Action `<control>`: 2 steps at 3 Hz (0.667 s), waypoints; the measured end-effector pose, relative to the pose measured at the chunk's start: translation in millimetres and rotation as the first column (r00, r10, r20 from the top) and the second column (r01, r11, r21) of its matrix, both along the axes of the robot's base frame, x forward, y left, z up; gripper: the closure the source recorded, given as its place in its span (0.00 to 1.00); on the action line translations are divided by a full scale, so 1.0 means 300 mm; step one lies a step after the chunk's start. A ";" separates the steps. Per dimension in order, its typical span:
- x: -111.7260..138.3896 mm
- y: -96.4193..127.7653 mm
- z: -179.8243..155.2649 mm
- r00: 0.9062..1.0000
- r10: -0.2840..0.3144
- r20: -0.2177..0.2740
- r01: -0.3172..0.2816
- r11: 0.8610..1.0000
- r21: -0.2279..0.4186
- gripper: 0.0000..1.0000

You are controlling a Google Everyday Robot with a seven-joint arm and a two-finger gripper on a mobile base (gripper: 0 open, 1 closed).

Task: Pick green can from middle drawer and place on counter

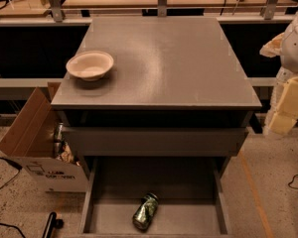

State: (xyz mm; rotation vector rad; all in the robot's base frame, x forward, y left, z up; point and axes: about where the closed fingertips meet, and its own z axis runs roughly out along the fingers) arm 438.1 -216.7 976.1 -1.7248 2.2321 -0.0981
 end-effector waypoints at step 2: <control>0.003 0.021 -0.013 1.000 0.021 -0.006 -0.021 1.000 -0.014 0.00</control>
Offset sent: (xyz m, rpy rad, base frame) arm 0.0012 0.0143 -0.0155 -0.0393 0.0406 0.0555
